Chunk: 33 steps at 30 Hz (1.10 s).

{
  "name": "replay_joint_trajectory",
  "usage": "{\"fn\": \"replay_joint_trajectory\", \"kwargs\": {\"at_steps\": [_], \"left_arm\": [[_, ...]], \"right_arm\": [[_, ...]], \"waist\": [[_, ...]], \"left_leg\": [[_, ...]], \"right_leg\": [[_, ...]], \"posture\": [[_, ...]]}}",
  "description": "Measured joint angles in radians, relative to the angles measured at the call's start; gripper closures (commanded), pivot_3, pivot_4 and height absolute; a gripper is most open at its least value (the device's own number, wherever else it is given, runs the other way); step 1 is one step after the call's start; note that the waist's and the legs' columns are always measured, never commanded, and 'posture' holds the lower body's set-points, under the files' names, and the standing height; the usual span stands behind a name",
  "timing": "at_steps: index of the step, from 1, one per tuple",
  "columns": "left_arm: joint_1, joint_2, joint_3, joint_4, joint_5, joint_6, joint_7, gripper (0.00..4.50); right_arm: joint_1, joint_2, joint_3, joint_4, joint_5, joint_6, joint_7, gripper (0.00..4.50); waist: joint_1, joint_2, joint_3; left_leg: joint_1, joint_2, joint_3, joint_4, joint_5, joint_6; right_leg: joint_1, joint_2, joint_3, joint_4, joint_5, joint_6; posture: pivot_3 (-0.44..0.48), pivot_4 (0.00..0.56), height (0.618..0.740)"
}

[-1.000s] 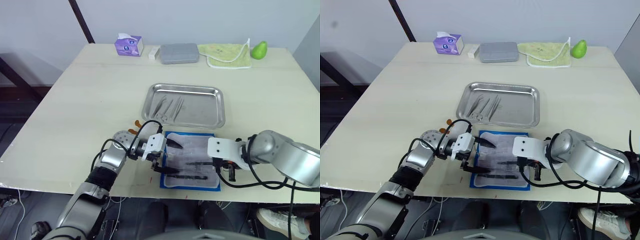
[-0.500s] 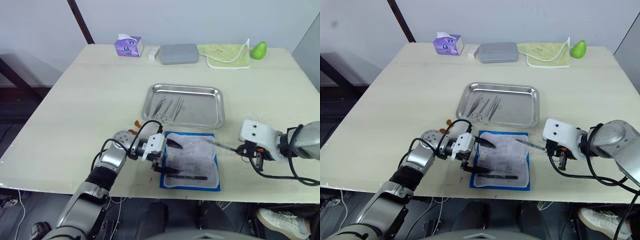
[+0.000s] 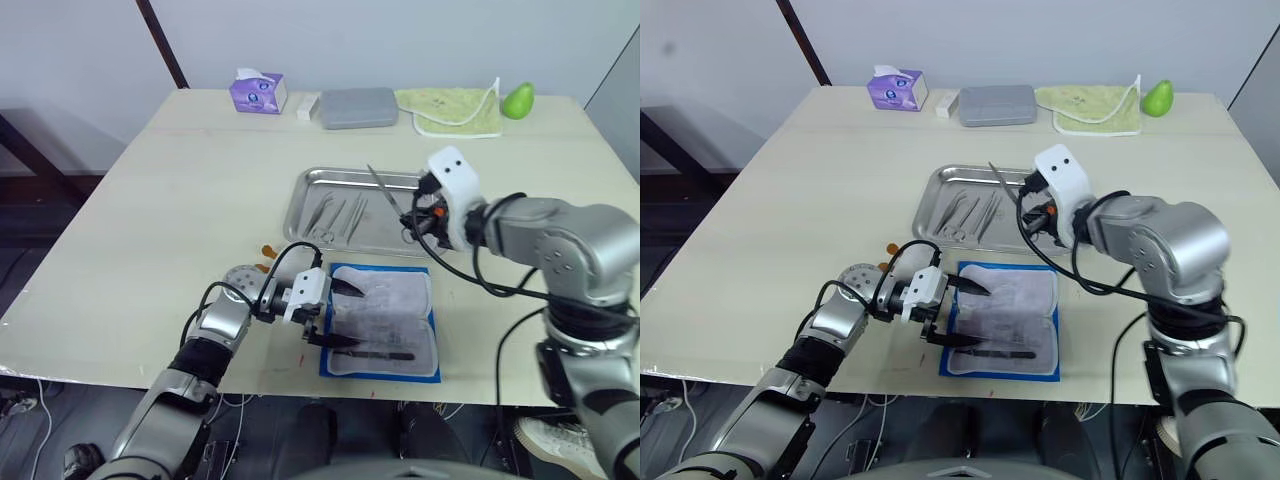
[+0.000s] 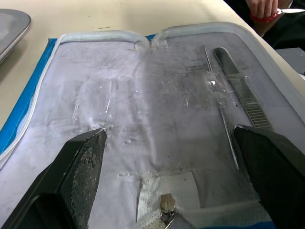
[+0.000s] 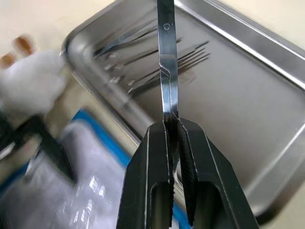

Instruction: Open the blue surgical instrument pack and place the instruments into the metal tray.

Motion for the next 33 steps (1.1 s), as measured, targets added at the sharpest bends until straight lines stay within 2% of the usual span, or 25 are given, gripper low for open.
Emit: {"fn": "replay_joint_trajectory", "kwargs": {"at_steps": [1, 6, 14, 22, 33], "left_arm": [[0.000, -0.001, 0.000, -0.001, 0.000, 0.002, 0.003, 0.00], [0.005, -0.003, 0.001, -0.004, 0.000, 0.002, 0.011, 0.00], [0.017, -0.002, 0.010, -0.012, 0.000, 0.002, 0.015, 0.00], [0.025, -0.002, 0.016, -0.019, 0.000, 0.006, 0.019, 0.00], [0.033, 0.000, 0.020, -0.033, 0.000, 0.019, 0.028, 0.00]], "right_arm": [[-0.020, 0.091, -0.023, 0.077, -0.045, -0.008, -0.064, 4.48], [-0.055, 0.230, -0.066, 0.248, -0.125, -0.087, -0.178, 4.48], [-0.058, 0.343, -0.087, 0.462, -0.203, -0.217, -0.276, 4.48], [-0.083, 0.340, -0.087, 0.597, -0.232, -0.307, -0.280, 4.48], [-0.105, 0.298, -0.074, 0.669, -0.247, -0.342, -0.255, 4.48]], "waist": [[-0.001, 0.000, 0.000], [0.001, 0.000, 0.000], [-0.003, 0.001, 0.000], [-0.004, 0.001, 0.000], [-0.006, 0.001, 0.000]], "left_leg": [[0.000, 0.000, 0.000, 0.000, 0.000, 0.000], [-0.001, -0.001, 0.000, 0.000, 0.000, 0.000], [0.000, -0.001, 0.000, 0.000, 0.000, 0.000], [0.000, -0.001, 0.000, 0.000, 0.000, 0.000], [0.000, -0.001, 0.000, 0.000, 0.000, 0.000]], "right_leg": [[0.000, 0.000, 0.000, 0.000, 0.000, 0.000], [0.000, -0.001, 0.000, 0.001, 0.000, 0.000], [0.000, -0.001, 0.000, 0.001, 0.000, 0.000], [0.000, -0.001, 0.000, 0.001, 0.000, 0.000], [0.000, -0.001, 0.000, 0.001, 0.000, 0.000]], "posture": [[0.000, 0.150, 0.740], [0.000, 0.150, 0.740], [0.000, 0.150, 0.740], [0.000, 0.150, 0.740], [0.000, 0.150, 0.740]]}}
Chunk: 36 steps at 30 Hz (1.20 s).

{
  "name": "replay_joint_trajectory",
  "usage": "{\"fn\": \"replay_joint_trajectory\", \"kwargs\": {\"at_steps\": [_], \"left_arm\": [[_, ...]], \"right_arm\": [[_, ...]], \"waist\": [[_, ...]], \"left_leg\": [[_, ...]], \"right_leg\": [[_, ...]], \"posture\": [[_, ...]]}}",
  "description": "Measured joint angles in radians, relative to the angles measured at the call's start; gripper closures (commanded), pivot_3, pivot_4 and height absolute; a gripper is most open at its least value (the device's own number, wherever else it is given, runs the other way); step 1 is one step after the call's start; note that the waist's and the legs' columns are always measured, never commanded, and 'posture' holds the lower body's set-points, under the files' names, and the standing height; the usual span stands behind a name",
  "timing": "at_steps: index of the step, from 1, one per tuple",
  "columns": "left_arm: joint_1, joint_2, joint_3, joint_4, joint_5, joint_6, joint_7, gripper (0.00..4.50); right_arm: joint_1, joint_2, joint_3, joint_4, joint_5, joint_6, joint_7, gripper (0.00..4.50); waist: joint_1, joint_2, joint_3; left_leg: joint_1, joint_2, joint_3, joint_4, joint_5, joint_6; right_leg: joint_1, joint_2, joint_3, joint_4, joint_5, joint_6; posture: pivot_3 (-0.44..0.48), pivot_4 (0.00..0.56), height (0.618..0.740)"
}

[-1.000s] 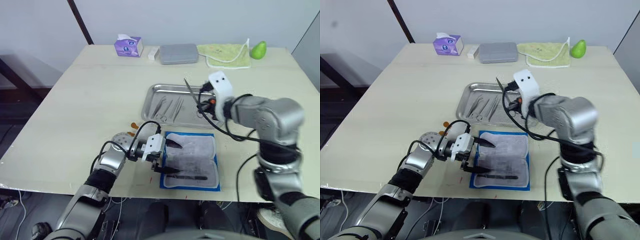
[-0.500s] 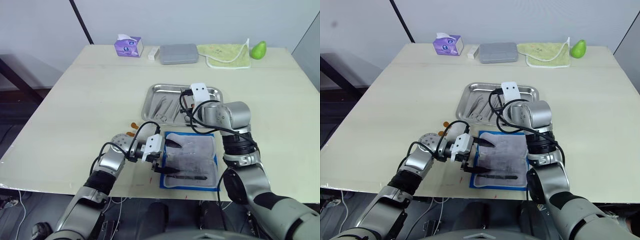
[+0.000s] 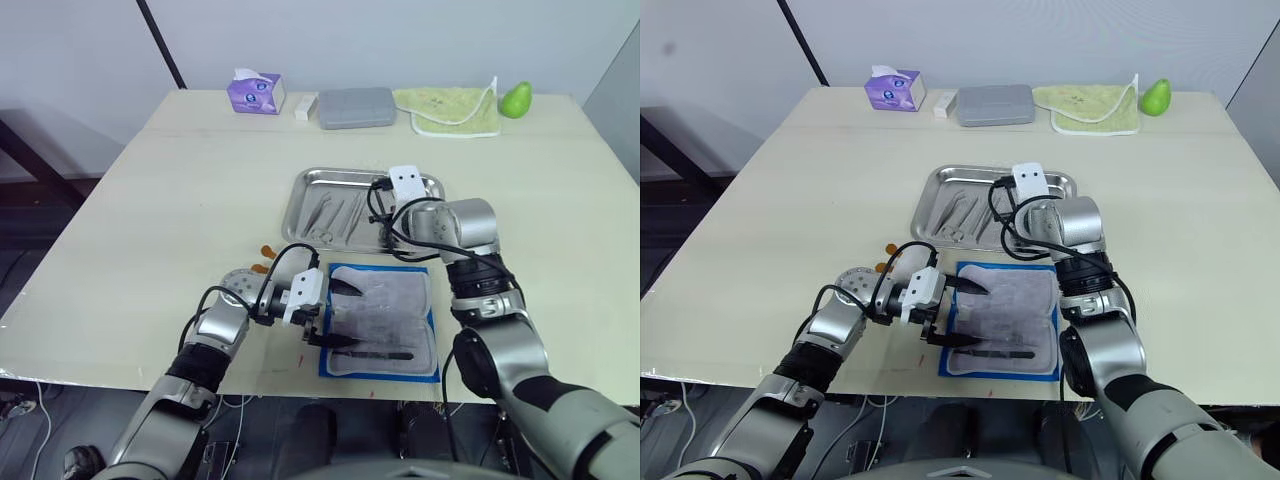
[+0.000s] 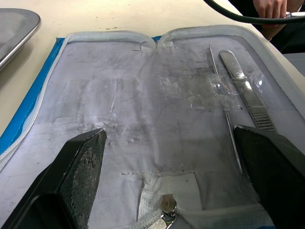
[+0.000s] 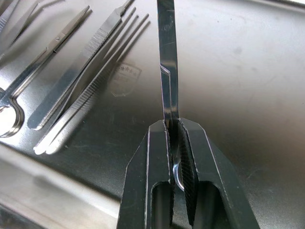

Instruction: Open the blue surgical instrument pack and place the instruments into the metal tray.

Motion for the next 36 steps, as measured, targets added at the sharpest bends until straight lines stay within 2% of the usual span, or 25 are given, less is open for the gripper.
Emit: {"fn": "replay_joint_trajectory", "kwargs": {"at_steps": [4, 8, 11, 15, 17, 18, 22, 24, 30, 31, 32, 33, 34, 36], "left_arm": [[0.003, 0.000, 0.000, -0.007, 0.000, 0.007, 0.004, 0.00], [0.008, 0.000, 0.000, -0.019, 0.000, 0.019, 0.013, 0.00], [0.010, 0.001, 0.000, -0.030, 0.003, 0.030, 0.018, 0.00], [0.013, 0.003, -0.002, -0.045, 0.004, 0.047, 0.024, 0.00], [0.014, 0.004, -0.003, -0.050, 0.005, 0.050, 0.026, 0.00], [0.015, 0.005, -0.002, -0.050, 0.005, 0.050, 0.026, 0.00], [0.013, 0.006, -0.002, -0.051, 0.004, 0.053, 0.025, 0.00], [0.013, 0.005, -0.001, -0.050, 0.004, 0.053, 0.024, 0.00], [0.013, 0.004, 0.000, -0.040, -0.002, 0.039, 0.011, 0.00], [0.016, 0.004, 0.003, -0.036, -0.007, 0.033, 0.008, 0.00], [0.016, 0.006, 0.005, -0.022, -0.013, 0.020, 0.003, 0.00], [0.016, 0.006, 0.005, -0.022, -0.013, 0.020, 0.003, 0.00], [0.011, 0.006, 0.007, -0.005, -0.016, 0.006, -0.004, 0.00], [0.005, 0.005, 0.006, 0.013, -0.022, -0.013, -0.016, 0.00]], "right_arm": [[0.000, -0.009, 0.015, 0.003, -0.004, -0.005, 0.014, 4.48], [0.000, -0.017, 0.022, 0.008, -0.008, -0.010, 0.024, 2.96], [0.000, -0.032, 0.043, 0.006, -0.014, -0.025, 0.043, 1.39], [0.031, -0.074, 0.103, -0.094, -0.016, -0.055, 0.096, 1.39], [0.116, -0.103, 0.132, -0.228, -0.005, -0.139, 0.156, 1.39], [0.129, -0.108, 0.138, -0.242, -0.002, -0.152, 0.166, 1.39], [0.310, -0.128, 0.128, -0.429, 0.093, -0.356, 0.335, 1.39], [0.399, -0.186, 0.136, -0.531, 0.147, -0.452, 0.450, 1.39], [0.599, -0.336, 0.104, -0.694, 0.267, -0.552, 0.660, 1.39], [0.631, -0.360, 0.092, -0.706, 0.280, -0.559, 0.685, 0.88], [0.710, -0.433, 0.056, -0.724, 0.307, -0.583, 0.752, 0.42], [0.710, -0.433, 0.056, -0.724, 0.307, -0.583, 0.752, 0.28], [0.785, -0.507, 0.011, -0.751, 0.329, -0.618, 0.828, 0.13], [0.872, -0.592, -0.030, -0.793, 0.362, -0.661, 0.911, 0.13]], "waist": [[0.000, 0.000, 0.000], [0.000, 0.000, 0.000], [0.000, 0.000, 0.000], [0.001, 0.001, 0.000], [0.002, 0.001, 0.000], [0.000, 0.001, 0.001], [0.000, 0.001, 0.001], [0.000, 0.000, 0.001], [0.005, -0.001, 0.002], [0.003, -0.001, 0.002], [0.002, -0.001, 0.002], [0.002, -0.001, 0.002], [-0.001, -0.002, 0.002], [0.001, -0.002, 0.003]], "left_leg": [[0.000, 0.000, 0.000, 0.000, 0.000, 0.000], [0.000, 0.000, 0.000, 0.000, 0.000, 0.000], [0.000, 0.000, 0.000, 0.000, 0.000, 0.000], [-0.001, 0.000, -0.001, 0.000, 0.000, 0.000], [-0.001, 0.000, -0.001, 0.000, 0.000, 0.000], [-0.001, 0.000, -0.001, 0.000, 0.000, 0.000], [-0.001, 0.000, -0.001, 0.000, 0.000, 0.000], [-0.001, 0.000, -0.001, 0.000, 0.000, 0.000], [-0.002, 0.001, -0.001, 0.000, 0.000, 0.000], [-0.002, 0.001, -0.001, 0.000, 0.000, 0.000], [-0.001, 0.001, -0.001, 0.000, 0.000, 0.000], [-0.001, 0.001, -0.001, 0.000, 0.000, 0.000], [0.000, 0.001, 0.000, 0.000, 0.000, 0.000], [0.000, 0.001, 0.001, 0.000, 0.000, 0.000]], "right_leg": [[0.000, 0.000, 0.000, 0.000, 0.000, 0.000], [0.000, 0.000, 0.000, 0.000, 0.000, 0.000], [0.000, 0.000, 0.000, 0.000, 0.000, 0.000], [0.000, 0.000, 0.000, 0.000, 0.000, 0.000], [0.000, 0.000, 0.000, -0.001, 0.000, 0.000], [-0.001, 0.000, 0.000, -0.001, 0.000, 0.000], [0.000, 0.000, 0.000, -0.001, 0.000, 0.000], [0.000, 0.000, -0.001, -0.001, 0.000, 0.000], [0.001, 0.001, -0.002, -0.003, 0.000, 0.000], [0.000, 0.001, -0.001, -0.003, 0.000, 0.000], [0.000, 0.001, 0.000, -0.003, 0.000, 0.000], [0.000, 0.001, 0.000, -0.003, 0.000, 0.000], [0.001, 0.001, 0.001, -0.002, 0.000, 0.000], [0.001, 0.002, 0.000, -0.003, -0.001, 0.000]], "posture": [[0.000, 0.150, 0.740], [0.000, 0.150, 0.740], [0.000, 0.150, 0.740], [0.000, 0.150, 0.740], [0.000, 0.150, 0.740], [0.000, 0.150, 0.740], [0.000, 0.150, 0.740], [0.000, 0.150, 0.740], [0.000, 0.150, 0.740], [0.000, 0.150, 0.740], [0.000, 0.150, 0.740], [0.000, 0.150, 0.740], [0.000, 0.150, 0.740], [0.000, 0.150, 0.740]]}}
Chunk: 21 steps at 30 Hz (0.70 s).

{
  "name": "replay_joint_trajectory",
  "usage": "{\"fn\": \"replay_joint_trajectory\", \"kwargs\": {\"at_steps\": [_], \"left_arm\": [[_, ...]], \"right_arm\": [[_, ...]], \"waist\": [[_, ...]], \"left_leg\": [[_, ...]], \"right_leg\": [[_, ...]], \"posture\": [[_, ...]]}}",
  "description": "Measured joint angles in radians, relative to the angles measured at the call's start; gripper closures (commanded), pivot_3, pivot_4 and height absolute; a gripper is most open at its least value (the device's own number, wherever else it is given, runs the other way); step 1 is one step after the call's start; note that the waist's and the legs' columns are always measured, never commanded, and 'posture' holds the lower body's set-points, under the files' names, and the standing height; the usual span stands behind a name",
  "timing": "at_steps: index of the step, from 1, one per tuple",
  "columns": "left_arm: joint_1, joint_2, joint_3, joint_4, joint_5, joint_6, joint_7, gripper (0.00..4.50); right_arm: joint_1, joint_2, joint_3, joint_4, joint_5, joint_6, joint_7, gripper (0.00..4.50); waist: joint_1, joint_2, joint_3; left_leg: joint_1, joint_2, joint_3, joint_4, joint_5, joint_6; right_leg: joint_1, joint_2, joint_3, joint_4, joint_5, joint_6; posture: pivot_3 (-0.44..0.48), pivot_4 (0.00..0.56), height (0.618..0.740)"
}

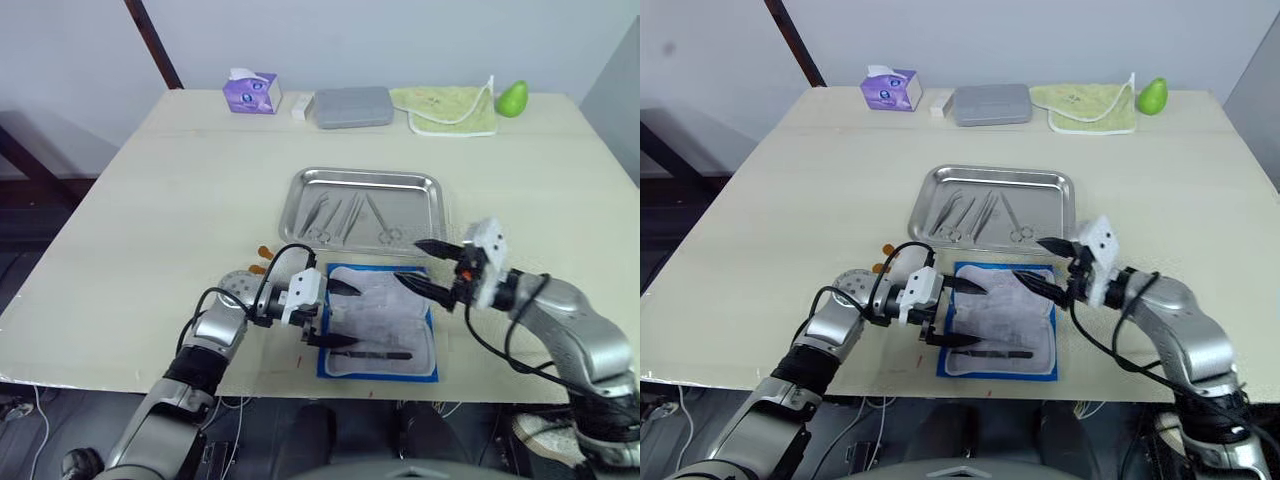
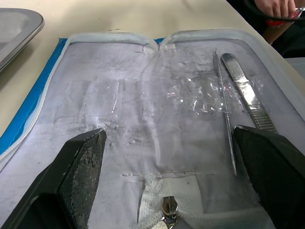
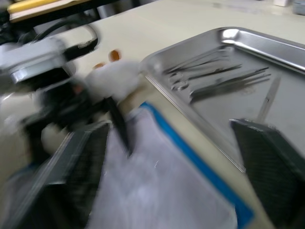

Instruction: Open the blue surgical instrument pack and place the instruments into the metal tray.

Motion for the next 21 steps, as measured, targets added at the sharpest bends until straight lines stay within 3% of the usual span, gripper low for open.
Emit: {"fn": "replay_joint_trajectory", "kwargs": {"at_steps": [10, 15, 21], "left_arm": [[-0.019, -0.001, 0.003, 0.069, -0.015, -0.056, -0.039, 0.00], [-0.020, -0.001, 0.002, 0.076, -0.015, -0.057, -0.040, 0.00], [-0.021, 0.003, 0.002, 0.074, -0.016, -0.054, -0.042, 0.00]], "right_arm": [[0.311, -0.246, -0.308, -0.043, 0.082, -0.138, 0.254, 0.13], [0.397, -0.267, -0.385, -0.051, 0.104, -0.163, 0.293, 0.13], [0.406, -0.267, -0.367, -0.132, 0.123, -0.155, 0.253, 0.13]], "waist": [[-0.002, -0.001, 0.001], [-0.001, -0.004, 0.002], [-0.001, -0.004, 0.003]], "left_leg": [[0.004, 0.001, 0.003, 0.000, 0.000, 0.000], [0.015, 0.001, 0.005, -0.003, 0.000, 0.000], [0.015, 0.002, 0.005, -0.004, 0.000, 0.000]], "right_leg": [[0.004, 0.001, 0.001, 0.000, 0.000, 0.000], [0.014, 0.001, 0.003, -0.003, -0.003, 0.003], [0.015, 0.002, 0.003, -0.003, -0.003, 0.003]], "posture": [[0.000, 0.150, 0.740], [0.000, 0.150, 0.740], [0.000, 0.150, 0.740]]}}
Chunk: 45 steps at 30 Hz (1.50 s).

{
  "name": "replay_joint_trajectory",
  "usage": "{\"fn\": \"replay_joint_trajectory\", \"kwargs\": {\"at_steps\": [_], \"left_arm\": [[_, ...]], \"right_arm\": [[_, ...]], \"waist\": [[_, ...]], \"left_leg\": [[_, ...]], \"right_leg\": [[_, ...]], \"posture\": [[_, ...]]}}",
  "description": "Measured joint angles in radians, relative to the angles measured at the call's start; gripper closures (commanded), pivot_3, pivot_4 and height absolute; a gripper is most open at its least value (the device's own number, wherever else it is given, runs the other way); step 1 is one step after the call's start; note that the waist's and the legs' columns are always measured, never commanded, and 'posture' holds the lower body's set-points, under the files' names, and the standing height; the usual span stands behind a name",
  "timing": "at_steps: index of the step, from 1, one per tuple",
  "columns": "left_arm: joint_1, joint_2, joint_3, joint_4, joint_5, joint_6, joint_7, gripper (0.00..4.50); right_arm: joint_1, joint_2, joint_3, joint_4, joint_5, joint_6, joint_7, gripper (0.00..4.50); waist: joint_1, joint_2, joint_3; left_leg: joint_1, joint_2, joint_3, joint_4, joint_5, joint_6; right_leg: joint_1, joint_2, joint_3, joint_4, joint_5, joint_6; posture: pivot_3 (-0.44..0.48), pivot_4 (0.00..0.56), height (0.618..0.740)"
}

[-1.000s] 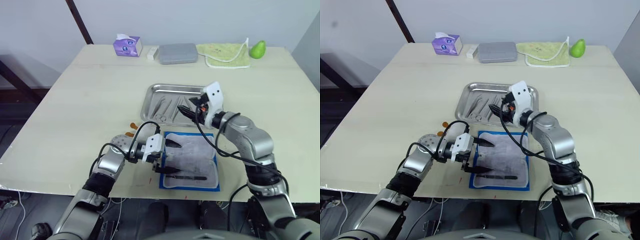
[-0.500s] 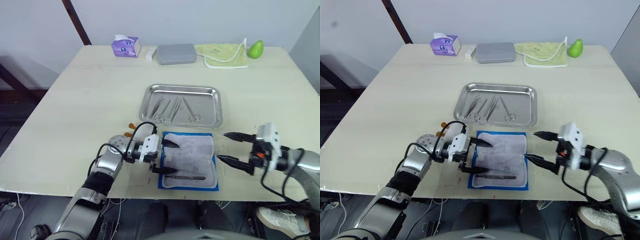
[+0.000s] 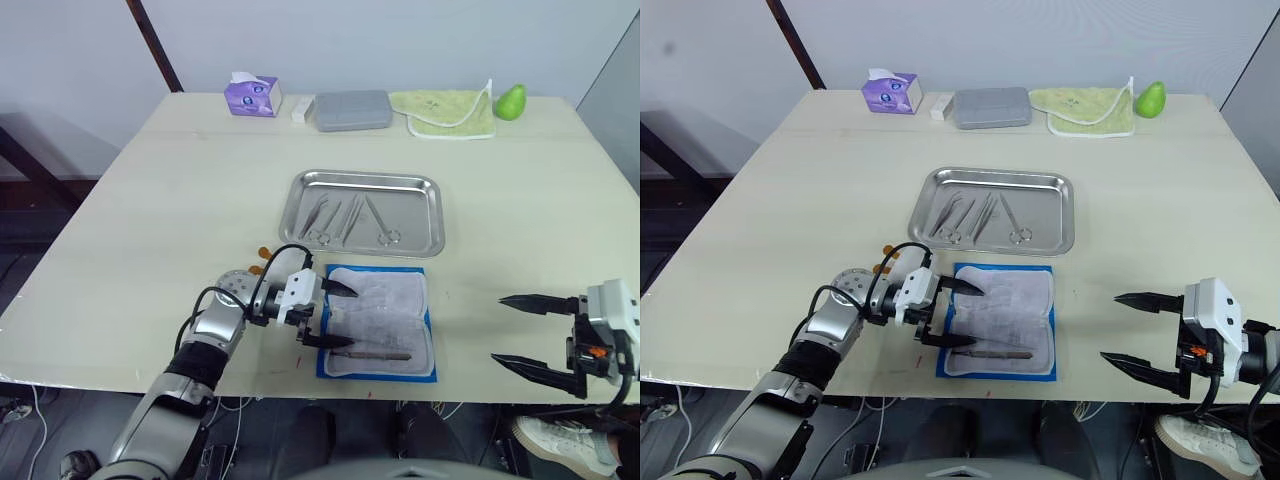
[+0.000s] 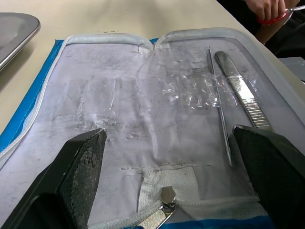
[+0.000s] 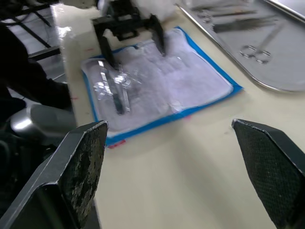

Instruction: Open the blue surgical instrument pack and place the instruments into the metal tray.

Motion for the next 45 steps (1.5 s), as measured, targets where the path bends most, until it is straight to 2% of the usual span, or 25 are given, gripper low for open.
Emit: {"fn": "replay_joint_trajectory", "kwargs": {"at_steps": [3, 7, 10, 11, 12, 13, 27, 45], "left_arm": [[0.001, 0.008, -0.001, -0.013, -0.001, 0.012, -0.003, 0.00], [0.000, 0.009, -0.003, -0.027, -0.003, 0.027, -0.005, 0.00], [0.002, 0.012, -0.003, -0.030, -0.004, 0.031, -0.007, 0.00], [0.000, 0.013, -0.004, -0.030, -0.004, 0.035, -0.008, 0.00], [0.000, 0.014, -0.004, -0.031, -0.004, 0.037, -0.009, 0.00], [-0.001, 0.015, -0.004, -0.032, -0.004, 0.038, -0.010, 0.00], [0.004, 0.019, -0.002, -0.038, -0.004, 0.040, -0.009, 0.00], [0.002, 0.019, -0.002, -0.028, -0.004, 0.024, -0.006, 0.00]], "right_arm": [[-0.114, 0.052, 0.207, -0.090, -0.088, 0.005, -0.142, 0.13], [-0.183, 0.095, 0.394, -0.062, -0.198, -0.003, -0.219, 0.13], [-0.220, 0.108, 0.498, -0.012, -0.261, -0.014, -0.236, 0.99], [-0.229, 0.107, 0.536, 0.001, -0.292, -0.023, -0.238, 1.58], [-0.235, 0.109, 0.567, 0.011, -0.314, -0.028, -0.241, 1.94], [-0.244, 0.112, 0.596, 0.021, -0.336, -0.031, -0.249, 1.94], [-0.267, 0.122, 0.696, 0.111, -0.472, -0.121, -0.273, 1.94], [-0.291, 0.159, 0.706, 0.155, -0.505, -0.141, -0.297, 1.94]], "waist": [[0.000, -0.002, 0.001], [0.004, -0.005, 0.003], [0.004, -0.005, 0.003], [0.004, -0.005, 0.003], [0.003, -0.005, 0.003], [0.003, -0.005, 0.003], [0.003, -0.006, 0.004], [0.003, -0.006, 0.003]], "left_leg": [[0.000, 0.001, 0.000, 0.000, 0.000, 0.000], [-0.001, 0.001, 0.000, 0.000, 0.000, 0.000], [-0.001, 0.000, 0.000, 0.001, 0.000, 0.000], [-0.001, 0.000, 0.000, 0.001, 0.000, 0.000], [0.000, 0.001, 0.000, 0.001, 0.000, 0.000], [-0.001, 0.001, 0.000, 0.001, 0.000, 0.000], [0.000, 0.001, 0.000, 0.001, 0.000, 0.000], [0.000, 0.001, 0.000, 0.001, 0.000, 0.000]], "right_leg": [[0.000, 0.001, 0.000, 0.000, 0.000, 0.000], [-0.001, 0.000, -0.001, -0.001, 0.000, -0.001], [0.000, 0.000, 0.000, 0.000, 0.001, -0.003], [-0.001, 0.000, 0.000, 0.000, 0.001, -0.003], [-0.001, 0.000, -0.001, 0.000, 0.001, -0.003], [-0.001, 0.000, -0.001, 0.000, 0.001, -0.003], [-0.001, 0.000, -0.001, 0.000, 0.001, -0.004], [0.000, 0.000, -0.001, 0.000, 0.002, -0.004]], "posture": [[0.000, 0.150, 0.740], [0.000, 0.150, 0.740], [0.000, 0.150, 0.740], [0.000, 0.150, 0.740], [0.000, 0.150, 0.740], [0.000, 0.150, 0.740], [0.000, 0.150, 0.740], [0.000, 0.150, 0.740]]}}
